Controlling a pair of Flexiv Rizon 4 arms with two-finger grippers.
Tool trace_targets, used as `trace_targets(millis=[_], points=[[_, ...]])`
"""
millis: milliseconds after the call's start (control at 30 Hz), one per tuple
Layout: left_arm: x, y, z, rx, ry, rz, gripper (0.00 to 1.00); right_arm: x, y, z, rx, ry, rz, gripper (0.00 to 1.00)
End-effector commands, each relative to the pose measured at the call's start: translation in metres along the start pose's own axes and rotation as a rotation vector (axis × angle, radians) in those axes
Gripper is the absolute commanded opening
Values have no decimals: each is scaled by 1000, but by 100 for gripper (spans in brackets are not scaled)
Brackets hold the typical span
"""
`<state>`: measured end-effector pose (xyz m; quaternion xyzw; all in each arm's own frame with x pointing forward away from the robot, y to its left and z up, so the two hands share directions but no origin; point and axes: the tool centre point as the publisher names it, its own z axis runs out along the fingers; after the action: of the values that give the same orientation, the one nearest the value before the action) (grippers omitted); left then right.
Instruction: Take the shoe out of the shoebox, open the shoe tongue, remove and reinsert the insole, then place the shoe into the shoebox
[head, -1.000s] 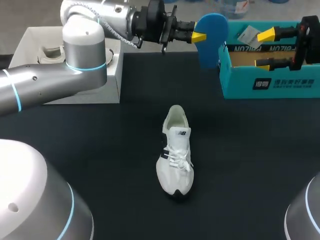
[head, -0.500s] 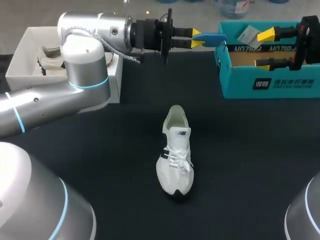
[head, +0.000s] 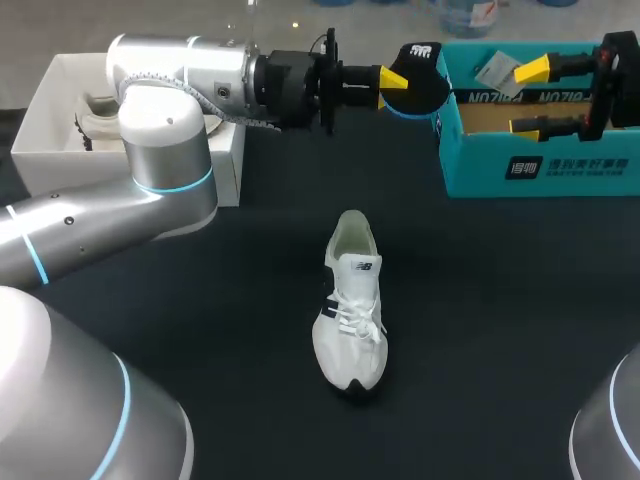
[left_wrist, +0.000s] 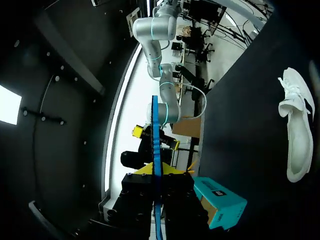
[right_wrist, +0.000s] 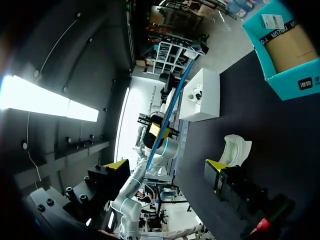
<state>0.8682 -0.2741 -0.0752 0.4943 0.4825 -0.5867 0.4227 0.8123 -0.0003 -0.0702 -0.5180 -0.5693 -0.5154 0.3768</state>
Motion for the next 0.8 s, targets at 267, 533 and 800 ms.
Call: trace_targets(millis=[267,533,800], points=[[1,1,0,-8,-1,191,0,0,1,1,0,-1,0,100],[1,1,2,-55,3,269,0,0,1,1,0,-1,0,100],[-1,-7,8,-69,-17,257,0,0,15,2,1,-4,-14,100]])
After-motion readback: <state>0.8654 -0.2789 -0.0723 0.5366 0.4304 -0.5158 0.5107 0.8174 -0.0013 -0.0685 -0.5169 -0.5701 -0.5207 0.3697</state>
